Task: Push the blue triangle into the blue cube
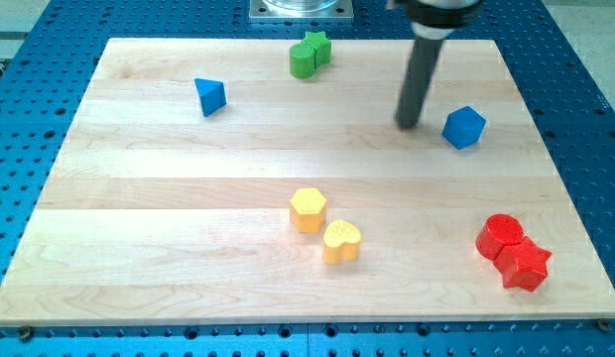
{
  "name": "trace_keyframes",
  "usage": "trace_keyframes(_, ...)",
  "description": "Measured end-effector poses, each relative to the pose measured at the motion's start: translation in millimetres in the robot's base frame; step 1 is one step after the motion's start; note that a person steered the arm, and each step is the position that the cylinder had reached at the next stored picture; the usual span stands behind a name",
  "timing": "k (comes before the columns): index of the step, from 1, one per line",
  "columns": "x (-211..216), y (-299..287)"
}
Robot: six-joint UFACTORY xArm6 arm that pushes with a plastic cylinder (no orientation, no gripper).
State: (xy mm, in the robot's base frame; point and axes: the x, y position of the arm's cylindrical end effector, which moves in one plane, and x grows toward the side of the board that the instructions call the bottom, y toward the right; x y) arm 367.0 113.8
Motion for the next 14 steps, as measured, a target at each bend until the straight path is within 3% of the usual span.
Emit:
trace_keyframes(1,8.6,-101.2)
trace_keyframes(2,32.1,-247.3)
trace_keyframes(3,7.2,-280.0)
trace_keyframes(4,-52.5,-245.8)
trace_keyframes(5,-73.0,-233.6)
trace_keyframes(8,-61.6,-166.5)
trace_keyframes(10,-109.0,-178.1)
trace_keyframes(11,-77.8,-147.9)
trace_keyframes(12,-5.6,-103.6)
trace_keyframes(13,13.0,-82.8)
trace_keyframes(14,-3.3,-135.5)
